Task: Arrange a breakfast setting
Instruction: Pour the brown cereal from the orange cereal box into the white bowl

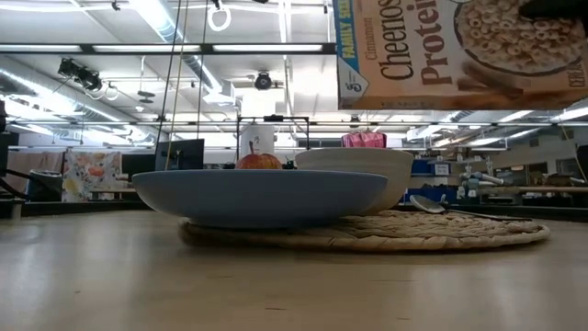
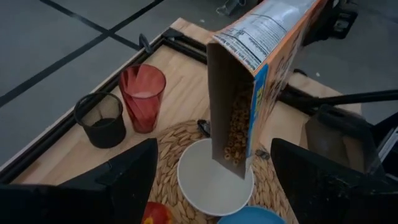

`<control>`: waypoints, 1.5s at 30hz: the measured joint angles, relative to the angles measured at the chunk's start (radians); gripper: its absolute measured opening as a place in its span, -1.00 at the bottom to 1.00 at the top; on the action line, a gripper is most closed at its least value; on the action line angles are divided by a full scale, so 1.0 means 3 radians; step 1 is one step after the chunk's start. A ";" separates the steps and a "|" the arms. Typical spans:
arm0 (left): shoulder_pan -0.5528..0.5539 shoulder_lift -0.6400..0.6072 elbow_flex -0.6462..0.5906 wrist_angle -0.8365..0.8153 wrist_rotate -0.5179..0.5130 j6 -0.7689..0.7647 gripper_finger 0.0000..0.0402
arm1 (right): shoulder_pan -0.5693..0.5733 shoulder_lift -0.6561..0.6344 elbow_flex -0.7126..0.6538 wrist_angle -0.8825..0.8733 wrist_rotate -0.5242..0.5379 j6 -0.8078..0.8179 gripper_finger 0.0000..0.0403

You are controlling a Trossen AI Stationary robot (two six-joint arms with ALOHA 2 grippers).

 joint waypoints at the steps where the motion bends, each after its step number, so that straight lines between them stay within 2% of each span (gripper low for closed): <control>1: 0.0000 0.0019 -0.0001 -0.0011 0.0000 0.0001 0.58 | 0.0000 0.0028 0.0000 -0.0006 -0.0006 0.0000 0.43; 11: -0.0030 0.0075 -0.0003 -0.0040 0.0004 0.0003 0.58 | 0.0039 0.0376 0.0010 -0.0006 -0.0080 -0.0023 0.43; 25: -0.0037 0.0076 -0.0003 -0.0192 0.0004 0.0050 0.58 | 0.0040 0.0951 0.0439 -0.0244 0.0019 -0.0401 0.43; 30: -0.0058 0.0076 -0.0003 -0.0194 0.0004 0.0061 0.58 | 0.0039 0.0984 0.0509 -0.0332 0.0096 -0.0463 0.43; 35: -0.0072 0.0076 -0.0003 -0.0191 0.0003 0.0064 0.58 | 0.0039 0.0933 0.0519 -0.0449 0.0111 -0.0463 0.24; 45: -0.0071 0.0076 -0.0003 -0.0187 0.0002 0.0017 0.58 | 0.0039 0.0714 0.0523 -0.0472 0.0083 -0.0352 0.23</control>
